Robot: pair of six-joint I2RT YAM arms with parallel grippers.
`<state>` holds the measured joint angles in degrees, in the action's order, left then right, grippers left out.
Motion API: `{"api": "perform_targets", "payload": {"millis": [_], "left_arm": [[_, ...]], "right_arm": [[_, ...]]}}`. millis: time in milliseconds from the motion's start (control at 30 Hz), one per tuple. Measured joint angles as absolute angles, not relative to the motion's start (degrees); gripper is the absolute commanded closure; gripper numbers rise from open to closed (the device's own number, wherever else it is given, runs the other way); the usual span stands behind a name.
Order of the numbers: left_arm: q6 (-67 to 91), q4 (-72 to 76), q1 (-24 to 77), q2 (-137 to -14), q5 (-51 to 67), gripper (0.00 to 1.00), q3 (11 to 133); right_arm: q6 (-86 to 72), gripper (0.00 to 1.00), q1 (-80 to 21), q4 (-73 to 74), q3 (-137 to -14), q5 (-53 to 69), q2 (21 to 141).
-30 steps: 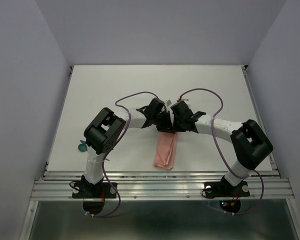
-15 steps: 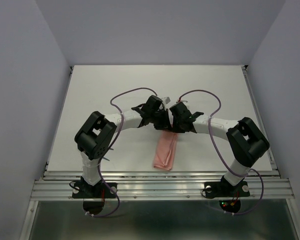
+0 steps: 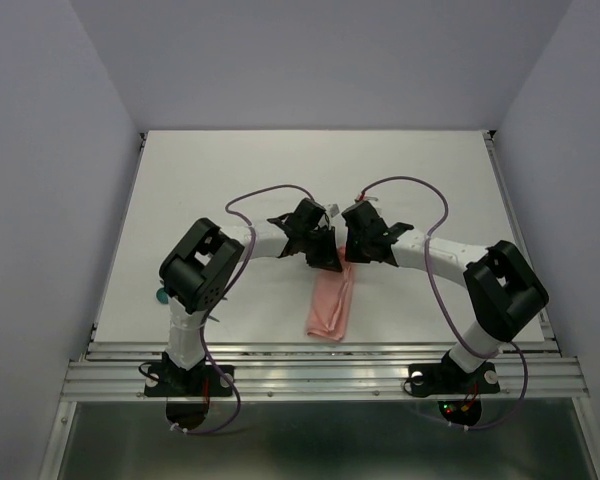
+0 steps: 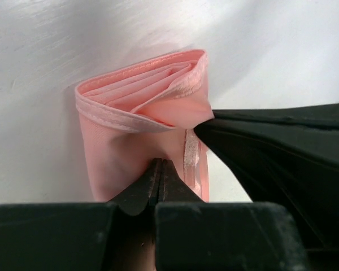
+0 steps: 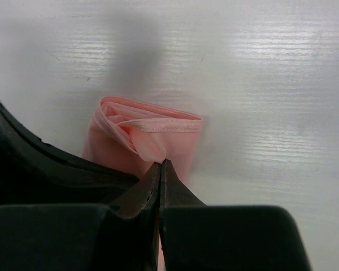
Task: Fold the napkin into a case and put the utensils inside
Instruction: Fold the 2/3-rectangle-folded napkin at the center of the board.
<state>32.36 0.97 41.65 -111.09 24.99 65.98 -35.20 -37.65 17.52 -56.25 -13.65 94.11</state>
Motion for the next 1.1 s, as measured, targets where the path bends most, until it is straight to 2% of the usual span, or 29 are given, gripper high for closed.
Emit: {"api": "perform_targets", "payload": {"millis": [1100], "left_arm": [[37.0,7.6,41.6,-114.8,25.9,1.00,67.9]], "right_arm": [[-36.5,0.99,-37.6,19.0,-55.7,-13.8,92.3]]}}
